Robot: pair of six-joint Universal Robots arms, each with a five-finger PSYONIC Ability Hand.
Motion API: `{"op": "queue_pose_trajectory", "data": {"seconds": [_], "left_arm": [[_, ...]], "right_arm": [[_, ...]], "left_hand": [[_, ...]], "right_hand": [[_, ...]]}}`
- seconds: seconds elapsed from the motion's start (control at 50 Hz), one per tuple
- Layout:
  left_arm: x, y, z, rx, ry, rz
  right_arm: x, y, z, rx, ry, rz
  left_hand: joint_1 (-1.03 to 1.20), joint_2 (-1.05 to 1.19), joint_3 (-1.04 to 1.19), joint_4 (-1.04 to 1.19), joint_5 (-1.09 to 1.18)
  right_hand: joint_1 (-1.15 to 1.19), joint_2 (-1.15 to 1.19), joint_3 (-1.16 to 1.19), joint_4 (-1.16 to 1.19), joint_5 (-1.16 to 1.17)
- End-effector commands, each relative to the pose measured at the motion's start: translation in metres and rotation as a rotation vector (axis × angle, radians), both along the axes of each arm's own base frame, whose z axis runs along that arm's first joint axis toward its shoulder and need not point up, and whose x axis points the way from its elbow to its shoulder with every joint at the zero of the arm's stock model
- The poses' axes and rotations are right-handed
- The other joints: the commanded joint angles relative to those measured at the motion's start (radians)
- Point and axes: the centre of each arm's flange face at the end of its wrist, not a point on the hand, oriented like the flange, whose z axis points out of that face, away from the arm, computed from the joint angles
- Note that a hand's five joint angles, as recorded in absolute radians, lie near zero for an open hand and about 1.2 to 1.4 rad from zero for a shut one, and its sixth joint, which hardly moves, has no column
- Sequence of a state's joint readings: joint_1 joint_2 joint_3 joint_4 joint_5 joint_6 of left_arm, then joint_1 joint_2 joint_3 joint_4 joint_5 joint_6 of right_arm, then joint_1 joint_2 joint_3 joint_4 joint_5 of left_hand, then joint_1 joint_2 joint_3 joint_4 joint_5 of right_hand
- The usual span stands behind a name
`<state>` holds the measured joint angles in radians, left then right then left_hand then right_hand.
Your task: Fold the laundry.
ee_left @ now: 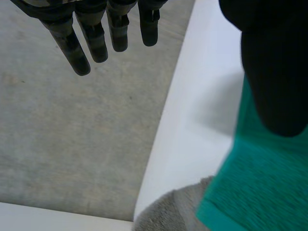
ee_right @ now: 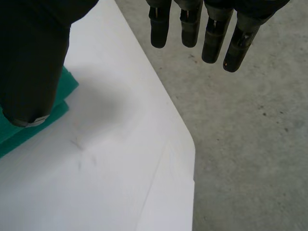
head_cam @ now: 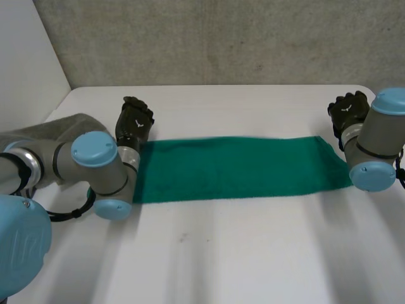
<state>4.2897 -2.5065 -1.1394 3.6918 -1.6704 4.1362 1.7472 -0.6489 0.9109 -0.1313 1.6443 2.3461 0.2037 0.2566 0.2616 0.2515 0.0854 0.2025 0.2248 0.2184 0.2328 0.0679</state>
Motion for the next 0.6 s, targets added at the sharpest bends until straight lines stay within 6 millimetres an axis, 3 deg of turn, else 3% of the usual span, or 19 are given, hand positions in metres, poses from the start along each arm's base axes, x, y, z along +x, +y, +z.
{"op": "queue_pose_trajectory", "data": {"seconds": [0.02, 0.12, 0.16, 0.22, 0.3, 0.4, 0.48, 0.6], "left_arm": [[0.003, 0.003, 0.027, -0.121, 0.063, 0.008], [0.011, 0.019, 0.040, -0.103, 0.082, 0.011], [0.017, 0.031, 0.053, -0.094, 0.109, 0.007], [0.022, 0.047, 0.061, -0.072, 0.142, -0.005], [0.031, 0.073, 0.071, -0.027, 0.215, -0.021], [0.043, 0.102, 0.077, 0.053, 0.324, -0.030], [0.049, 0.116, 0.072, 0.130, 0.375, -0.026], [0.052, 0.124, 0.064, 0.198, 0.425, -0.019]], "right_arm": [[-0.006, 0.015, 0.069, -0.101, -0.095, -0.044], [-0.004, 0.039, 0.113, -0.155, -0.162, 0.022], [-0.001, 0.053, 0.122, -0.134, -0.160, 0.085], [-0.001, 0.068, 0.121, -0.057, -0.155, 0.135], [-0.015, 0.083, 0.104, 0.115, -0.164, 0.150], [-0.027, 0.108, 0.067, 0.325, -0.179, 0.185], [-0.028, 0.115, 0.048, 0.366, -0.194, 0.222], [-0.038, 0.109, 0.027, 0.336, -0.206, 0.212]], "left_hand": [[-0.029, -0.082, -0.087, -0.077, -0.085], [-0.029, -0.082, -0.087, -0.077, -0.085], [-0.029, -0.082, -0.087, -0.077, -0.085], [-0.029, -0.082, -0.087, -0.077, -0.085], [-0.029, -0.082, -0.087, -0.077, -0.085], [-0.029, -0.082, -0.087, -0.077, -0.085], [-0.029, -0.082, -0.087, -0.077, -0.085], [-0.029, -0.082, -0.087, -0.077, -0.085]], "right_hand": [[-0.028, -0.050, -0.044, -0.058, -0.068], [-0.028, -0.050, -0.044, -0.058, -0.068], [-0.028, -0.050, -0.044, -0.058, -0.068], [-0.028, -0.050, -0.044, -0.058, -0.068], [-0.028, -0.050, -0.044, -0.058, -0.068], [0.029, 0.007, 0.013, -0.002, -0.011], [0.126, 0.104, 0.110, 0.096, 0.086], [0.202, 0.180, 0.186, 0.172, 0.162]]}}
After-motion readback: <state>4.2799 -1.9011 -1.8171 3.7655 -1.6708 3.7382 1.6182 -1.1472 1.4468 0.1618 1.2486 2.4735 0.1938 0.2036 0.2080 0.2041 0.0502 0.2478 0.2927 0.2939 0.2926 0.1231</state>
